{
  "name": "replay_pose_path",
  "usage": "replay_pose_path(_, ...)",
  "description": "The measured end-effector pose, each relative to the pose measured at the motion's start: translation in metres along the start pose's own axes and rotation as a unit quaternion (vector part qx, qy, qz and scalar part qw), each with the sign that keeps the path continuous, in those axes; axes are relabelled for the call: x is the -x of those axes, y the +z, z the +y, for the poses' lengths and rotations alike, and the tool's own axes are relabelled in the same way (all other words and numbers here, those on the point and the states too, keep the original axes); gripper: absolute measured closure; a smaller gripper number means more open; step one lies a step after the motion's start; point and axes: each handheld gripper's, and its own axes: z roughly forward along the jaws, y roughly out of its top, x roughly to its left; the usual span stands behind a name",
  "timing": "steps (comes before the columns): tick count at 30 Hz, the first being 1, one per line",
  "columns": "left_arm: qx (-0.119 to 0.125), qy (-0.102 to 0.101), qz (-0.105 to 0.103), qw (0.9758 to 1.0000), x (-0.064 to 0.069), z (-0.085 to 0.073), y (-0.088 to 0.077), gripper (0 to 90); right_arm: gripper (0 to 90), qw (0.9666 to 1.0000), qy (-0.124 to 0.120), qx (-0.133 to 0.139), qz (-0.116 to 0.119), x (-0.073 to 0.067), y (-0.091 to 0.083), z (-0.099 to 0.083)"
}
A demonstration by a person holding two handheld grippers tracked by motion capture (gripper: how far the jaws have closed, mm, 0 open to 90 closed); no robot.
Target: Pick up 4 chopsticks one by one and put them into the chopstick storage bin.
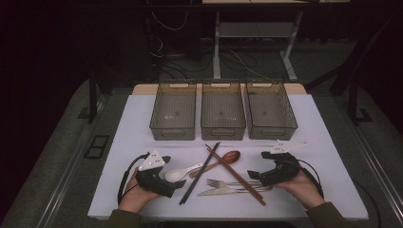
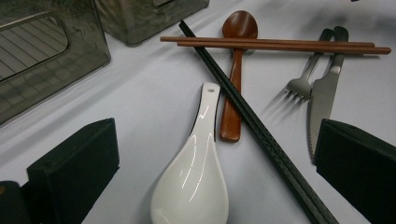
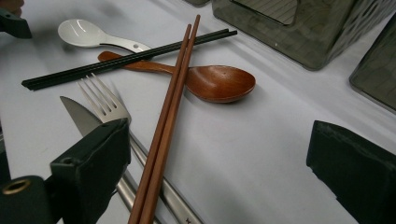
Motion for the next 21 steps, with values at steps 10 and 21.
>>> replay_pose_path(10,0.001,0.0,-0.001,1.0,0.0,-0.001,0.0,0.0,14.8,1.0,-0.007,0.005,-0.002,-0.001,0.007,0.008)
replay_pose_path(21,0.002,-0.004,0.0,1.0,0.0,-0.001,0.0,0.0,37.7,0.9995,-0.008,-0.02,0.022,-0.009,0.024,0.015)
